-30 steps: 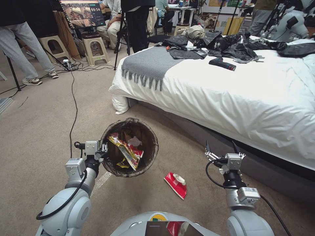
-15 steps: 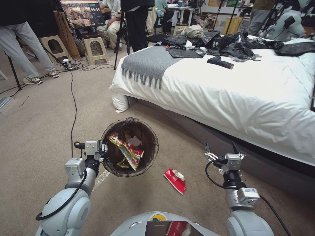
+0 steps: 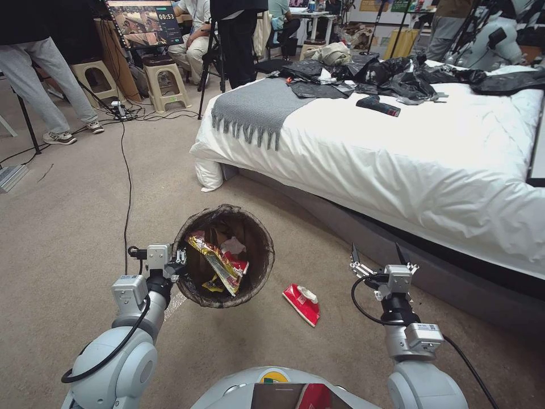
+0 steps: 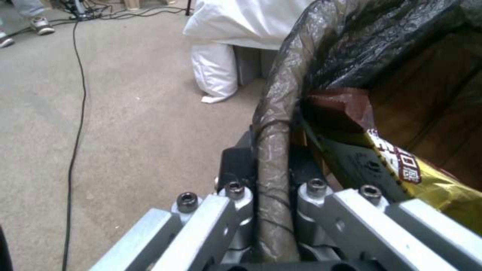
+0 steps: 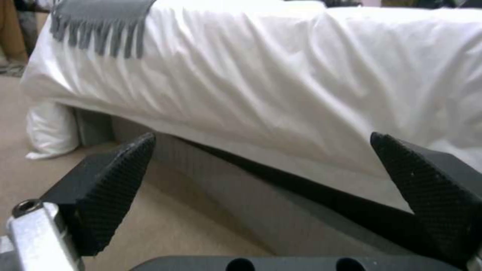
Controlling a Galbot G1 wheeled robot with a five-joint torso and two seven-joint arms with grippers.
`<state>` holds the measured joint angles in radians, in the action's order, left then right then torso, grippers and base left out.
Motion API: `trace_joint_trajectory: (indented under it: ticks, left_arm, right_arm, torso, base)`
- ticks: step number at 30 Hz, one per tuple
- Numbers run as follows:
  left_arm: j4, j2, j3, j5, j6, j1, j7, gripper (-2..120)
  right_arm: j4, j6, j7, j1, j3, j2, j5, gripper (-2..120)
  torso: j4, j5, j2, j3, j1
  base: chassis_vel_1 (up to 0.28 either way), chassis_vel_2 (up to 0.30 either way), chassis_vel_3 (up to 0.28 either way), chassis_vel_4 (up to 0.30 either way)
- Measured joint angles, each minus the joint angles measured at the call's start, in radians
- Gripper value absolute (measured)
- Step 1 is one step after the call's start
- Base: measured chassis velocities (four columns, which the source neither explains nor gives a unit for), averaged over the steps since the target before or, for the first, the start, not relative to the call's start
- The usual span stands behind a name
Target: Pick up the trash bin, then pick up the garbage from the floor and place it into the trash bin.
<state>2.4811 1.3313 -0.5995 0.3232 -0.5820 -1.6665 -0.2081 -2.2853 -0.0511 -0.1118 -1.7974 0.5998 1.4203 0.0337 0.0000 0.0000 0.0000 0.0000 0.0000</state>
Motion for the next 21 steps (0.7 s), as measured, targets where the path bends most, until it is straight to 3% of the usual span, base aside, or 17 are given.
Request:
trace_joint_trajectory:
  ticks: [7, 10, 18, 21]
  left_arm:
    - [0.006, -0.008, -0.013, 0.011, -0.002, -0.010, -0.004, 5]
    - [0.009, -0.013, -0.020, 0.019, -0.004, -0.015, -0.009, 5]
    - [0.019, -0.017, -0.021, 0.038, -0.017, -0.042, -0.023, 5]
    - [0.020, -0.026, -0.025, 0.052, -0.024, -0.047, -0.033, 5]
  right_arm:
    - [0.022, 0.109, 0.083, 0.074, 0.015, -0.022, 0.034, 100]
    - [0.043, 0.163, 0.096, 0.120, 0.000, -0.065, 0.083, 100]
    - [0.153, 0.240, 0.098, 0.274, -0.089, -0.213, 0.216, 100]
    - [0.221, 0.271, 0.104, 0.335, -0.154, -0.321, 0.264, 100]
  torso:
    - [-0.0002, 0.0000, 0.000, 0.000, 0.000]
    - [-0.0001, 0.0000, 0.000, 0.000, 0.000]
    - [0.0003, 0.0002, 0.000, 0.000, 0.000]
    - [-0.0001, 0.0002, 0.000, 0.000, 0.000]
  base:
    - [0.000, 0.000, 0.000, 0.000]
    - [0.000, 0.000, 0.000, 0.000]
    - [0.000, 0.000, 0.000, 0.000]
    - [0.000, 0.000, 0.000, 0.000]
